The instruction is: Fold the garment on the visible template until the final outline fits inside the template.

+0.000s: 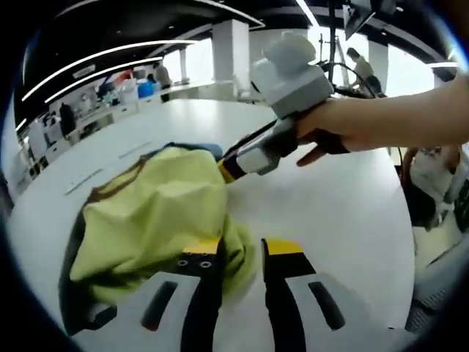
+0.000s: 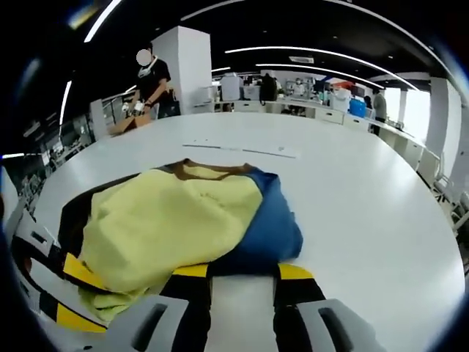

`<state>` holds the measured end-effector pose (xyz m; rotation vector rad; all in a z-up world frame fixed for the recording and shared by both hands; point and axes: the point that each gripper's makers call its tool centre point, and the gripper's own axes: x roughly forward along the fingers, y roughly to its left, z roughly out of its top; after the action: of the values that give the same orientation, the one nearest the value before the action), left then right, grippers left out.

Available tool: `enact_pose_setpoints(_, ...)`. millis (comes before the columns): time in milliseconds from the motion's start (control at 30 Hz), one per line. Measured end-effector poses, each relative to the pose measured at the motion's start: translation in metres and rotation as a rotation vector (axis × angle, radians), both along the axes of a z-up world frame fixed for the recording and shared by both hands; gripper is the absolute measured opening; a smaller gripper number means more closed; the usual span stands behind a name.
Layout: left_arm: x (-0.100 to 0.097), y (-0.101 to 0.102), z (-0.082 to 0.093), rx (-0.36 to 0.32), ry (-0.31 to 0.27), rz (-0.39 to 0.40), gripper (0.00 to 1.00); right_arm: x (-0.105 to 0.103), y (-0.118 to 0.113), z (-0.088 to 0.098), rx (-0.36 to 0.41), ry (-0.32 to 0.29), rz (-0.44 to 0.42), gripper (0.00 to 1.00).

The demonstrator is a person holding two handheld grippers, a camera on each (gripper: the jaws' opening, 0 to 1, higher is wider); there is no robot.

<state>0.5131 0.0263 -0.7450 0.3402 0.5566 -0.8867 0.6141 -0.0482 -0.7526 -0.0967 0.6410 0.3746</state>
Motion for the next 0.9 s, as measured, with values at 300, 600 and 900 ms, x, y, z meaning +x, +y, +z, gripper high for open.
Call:
enact_pose_setpoints(300, 0.007, 0.001, -0.005, 0.043, -0.004, 0.037, 0.15, 0.004, -0.006, -0.002, -0.024, 0.004, -0.039, 0.07)
enact_pose_setpoints(600, 0.013, 0.007, -0.004, -0.004, 0.039, 0.07, 0.04, 0.006, -0.008, -0.002, -0.005, 0.007, -0.037, 0.0)
enact_pose_setpoints(900, 0.02, 0.013, 0.032, -0.127, 0.009, 0.071, 0.02, 0.009, -0.006, 0.025, 0.029, -0.049, 0.0, 0.0)
